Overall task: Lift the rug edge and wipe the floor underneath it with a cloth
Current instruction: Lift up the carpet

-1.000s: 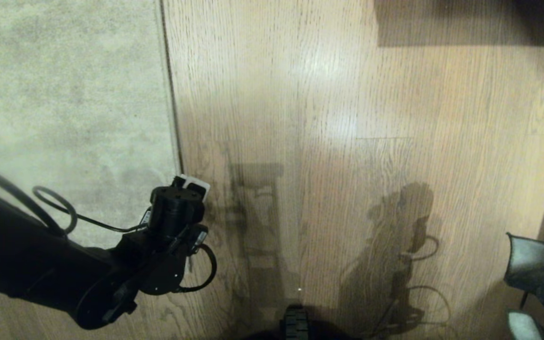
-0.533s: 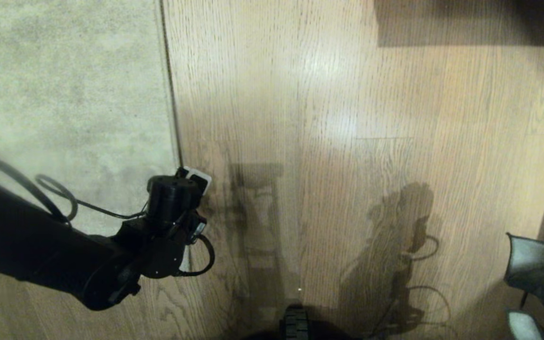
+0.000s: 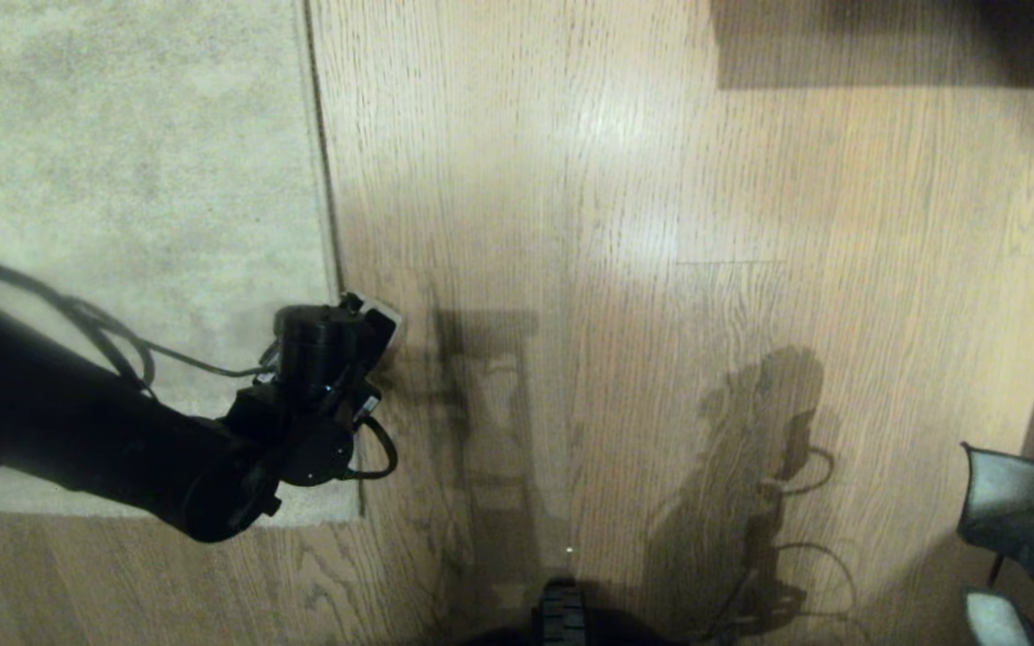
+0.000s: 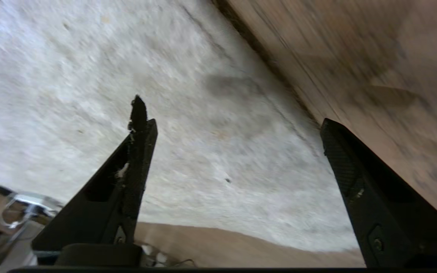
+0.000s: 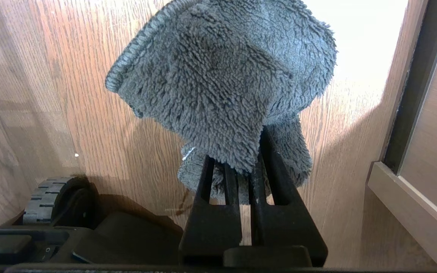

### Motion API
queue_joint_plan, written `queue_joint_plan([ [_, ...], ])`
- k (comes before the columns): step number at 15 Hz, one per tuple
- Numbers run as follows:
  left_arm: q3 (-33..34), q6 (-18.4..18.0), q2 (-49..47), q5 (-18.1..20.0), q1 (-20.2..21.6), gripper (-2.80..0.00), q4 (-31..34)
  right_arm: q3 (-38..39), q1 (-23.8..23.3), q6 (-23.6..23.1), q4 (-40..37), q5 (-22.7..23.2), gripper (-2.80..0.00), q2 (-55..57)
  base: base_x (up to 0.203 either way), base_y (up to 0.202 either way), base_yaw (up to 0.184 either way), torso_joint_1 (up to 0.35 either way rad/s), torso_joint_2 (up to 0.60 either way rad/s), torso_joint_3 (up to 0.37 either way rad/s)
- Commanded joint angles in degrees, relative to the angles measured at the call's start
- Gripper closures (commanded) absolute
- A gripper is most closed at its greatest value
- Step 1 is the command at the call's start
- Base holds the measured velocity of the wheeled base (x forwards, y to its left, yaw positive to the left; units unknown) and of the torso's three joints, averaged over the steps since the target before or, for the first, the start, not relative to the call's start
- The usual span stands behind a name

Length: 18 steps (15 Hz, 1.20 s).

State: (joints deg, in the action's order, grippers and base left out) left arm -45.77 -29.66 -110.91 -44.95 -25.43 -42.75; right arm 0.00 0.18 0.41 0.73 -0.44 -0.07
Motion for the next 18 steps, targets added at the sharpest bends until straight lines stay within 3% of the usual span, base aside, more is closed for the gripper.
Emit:
queue_joint_plan([
  [1, -0.7, -1.4, -1.2, -0.4, 0.7, -2.80, -1.9, 0.0, 0.0, 0.0, 0.0, 0.0, 0.00, 0.1, 0.000, 0.000, 0.000, 0.000, 0.00, 0.000],
  [8, 0.7, -9.7, -4.7, -0.4, 4.4, -2.80, -18.0, 0.0, 0.0, 0.0, 0.1, 0.0, 0.00, 0.1, 0.000, 0.000, 0.000, 0.000, 0.00, 0.000],
  [18, 9.0, -10.5, -1.2, -0.4, 7.4, -2.80, -19.7, 0.0, 0.1, 0.0, 0.0, 0.0, 0.00, 0.1, 0.000, 0.000, 0.000, 0.000, 0.00, 0.000],
])
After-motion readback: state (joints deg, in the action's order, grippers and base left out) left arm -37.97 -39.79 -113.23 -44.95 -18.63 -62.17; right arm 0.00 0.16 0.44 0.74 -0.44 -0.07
